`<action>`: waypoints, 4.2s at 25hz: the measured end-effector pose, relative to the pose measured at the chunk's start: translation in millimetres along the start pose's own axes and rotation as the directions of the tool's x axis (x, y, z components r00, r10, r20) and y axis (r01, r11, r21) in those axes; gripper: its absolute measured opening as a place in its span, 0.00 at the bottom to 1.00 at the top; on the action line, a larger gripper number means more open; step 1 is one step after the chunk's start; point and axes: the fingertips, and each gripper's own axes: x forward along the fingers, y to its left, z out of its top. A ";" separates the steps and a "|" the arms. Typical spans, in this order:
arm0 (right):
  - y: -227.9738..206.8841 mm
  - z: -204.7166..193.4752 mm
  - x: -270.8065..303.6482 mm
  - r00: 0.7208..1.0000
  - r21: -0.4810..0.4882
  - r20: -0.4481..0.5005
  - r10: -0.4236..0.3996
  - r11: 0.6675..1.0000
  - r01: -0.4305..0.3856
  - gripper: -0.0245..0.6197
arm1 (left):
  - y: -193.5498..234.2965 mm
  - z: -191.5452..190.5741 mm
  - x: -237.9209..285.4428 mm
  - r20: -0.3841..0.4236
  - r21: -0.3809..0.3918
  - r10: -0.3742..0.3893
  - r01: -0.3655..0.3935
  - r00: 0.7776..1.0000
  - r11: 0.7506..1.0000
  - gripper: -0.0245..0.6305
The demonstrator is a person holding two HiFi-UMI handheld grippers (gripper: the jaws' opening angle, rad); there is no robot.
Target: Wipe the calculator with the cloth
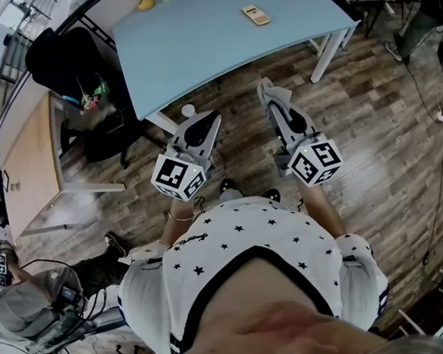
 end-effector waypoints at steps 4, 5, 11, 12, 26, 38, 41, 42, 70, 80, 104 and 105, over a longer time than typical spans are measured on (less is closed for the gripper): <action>-7.1 4.1 -11.7 1.000 -0.003 0.005 0.005 1.000 -0.005 0.11 | -13.2 -0.8 7.1 -0.001 0.002 -0.003 0.003 1.000 1.000 0.09; -9.5 5.3 -14.8 1.000 -0.003 0.006 0.005 1.000 -0.005 0.11 | -17.1 -1.1 9.4 -0.002 0.001 -0.006 0.006 1.000 1.000 0.09; -23.4 13.6 -33.6 1.000 0.009 0.011 -0.003 1.000 0.003 0.11 | -39.2 -0.1 22.6 -0.013 0.000 -0.019 0.019 1.000 1.000 0.09; -25.7 14.7 -36.9 1.000 0.011 0.013 -0.006 1.000 0.006 0.11 | -42.4 0.2 24.5 -0.014 0.002 -0.023 0.023 1.000 1.000 0.09; -56.9 19.7 -77.5 0.996 0.008 0.031 -0.081 0.997 0.081 0.11 | -80.6 -6.2 54.1 -0.008 -0.003 -0.106 0.106 0.994 0.994 0.09; -101.9 34.3 -58.1 0.988 -0.021 0.030 -0.151 0.988 0.151 0.11 | -57.7 -5.7 116.4 0.025 -0.019 -0.173 0.174 0.985 0.985 0.09; -116.3 37.9 -46.2 0.986 -0.023 0.028 -0.165 0.986 0.166 0.11 | -48.2 -6.4 135.5 0.025 -0.024 -0.191 0.192 0.981 0.981 0.09; -120.8 38.3 -41.2 0.985 -0.021 0.026 -0.169 0.985 0.170 0.11 | -44.0 -6.8 140.8 0.025 -0.025 -0.195 0.196 0.980 0.980 0.09; -202.5 56.6 103.7 0.976 -0.033 -0.020 -0.218 0.975 0.218 0.11 | 93.2 -8.9 248.2 0.000 -0.056 -0.211 0.211 0.977 0.976 0.09; -207.9 53.1 159.0 0.974 -0.049 -0.045 -0.221 0.974 0.219 0.11 | 154.7 -8.8 259.4 0.017 -0.066 -0.181 0.182 0.983 0.981 0.09; -233.9 41.7 270.0 0.991 0.004 -0.120 -0.055 0.998 0.056 0.11 | 244.8 -27.2 259.6 -0.005 -0.088 0.040 -0.040 0.999 0.995 0.09; -238.7 43.8 276.6 0.992 0.005 -0.123 -0.042 0.999 0.043 0.11 | 248.4 -26.3 264.0 -0.005 -0.087 0.057 -0.057 0.998 0.995 0.09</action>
